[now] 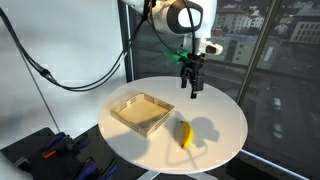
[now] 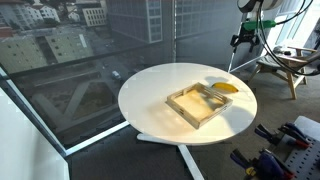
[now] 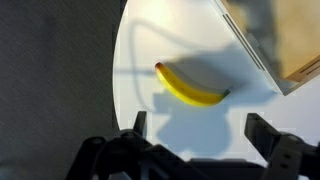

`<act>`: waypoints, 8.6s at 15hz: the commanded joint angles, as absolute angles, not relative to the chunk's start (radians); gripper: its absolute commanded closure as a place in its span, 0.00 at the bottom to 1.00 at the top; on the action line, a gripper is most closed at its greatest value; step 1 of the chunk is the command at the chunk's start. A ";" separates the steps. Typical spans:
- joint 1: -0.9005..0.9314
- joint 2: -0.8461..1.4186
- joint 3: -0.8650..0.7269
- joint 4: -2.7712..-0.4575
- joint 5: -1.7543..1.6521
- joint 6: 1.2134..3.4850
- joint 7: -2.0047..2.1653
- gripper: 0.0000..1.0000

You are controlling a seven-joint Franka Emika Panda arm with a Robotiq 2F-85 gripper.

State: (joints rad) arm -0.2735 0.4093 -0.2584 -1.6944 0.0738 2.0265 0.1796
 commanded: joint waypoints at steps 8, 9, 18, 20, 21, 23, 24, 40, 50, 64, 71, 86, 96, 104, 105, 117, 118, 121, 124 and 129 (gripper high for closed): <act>-0.296 0.421 -0.227 -1.617 0.064 1.978 -0.043 0.00; -0.297 0.421 -0.226 -1.613 0.063 1.974 -0.061 0.00; -0.308 0.432 -0.215 -1.586 0.054 1.906 -0.222 0.00; -0.311 0.437 -0.214 -1.582 0.045 1.895 -0.256 0.00; -0.313 0.440 -0.213 -1.577 0.039 1.888 -0.272 0.00; -0.317 0.446 -0.211 -1.569 0.028 1.883 -0.300 0.00; -0.319 0.448 -0.209 -1.566 0.023 1.880 -0.315 0.00; -0.338 0.471 -0.172 -1.517 -0.004 1.910 -0.488 0.00; -0.354 0.456 -0.148 -1.522 0.052 1.931 -0.475 0.00; -0.354 0.457 -0.147 -1.523 0.053 1.931 -0.475 0.00; -0.354 0.458 -0.147 -1.523 0.053 1.931 -0.475 0.00; -0.354 0.459 -0.147 -1.523 0.053 1.931 -0.474 0.00; -0.354 0.459 -0.147 -1.523 0.053 1.931 -0.474 0.00; -0.354 0.459 -0.146 -1.523 0.053 1.931 -0.474 0.00; -0.354 0.459 -0.146 -1.523 0.053 1.931 -0.474 0.00; -0.364 0.495 -0.137 -1.454 0.070 1.927 -0.487 0.00; -0.366 0.504 -0.135 -1.441 0.072 1.920 -0.491 0.00; -0.369 0.534 -0.132 -1.405 0.072 1.919 -0.495 0.00; -0.377 0.570 -0.127 -1.364 0.072 1.911 -0.499 0.00; -0.394 0.628 -0.119 -1.305 0.069 1.906 -0.501 0.00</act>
State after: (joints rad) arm -0.3647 0.5816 -0.1384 -1.3822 0.0571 1.9347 -0.4772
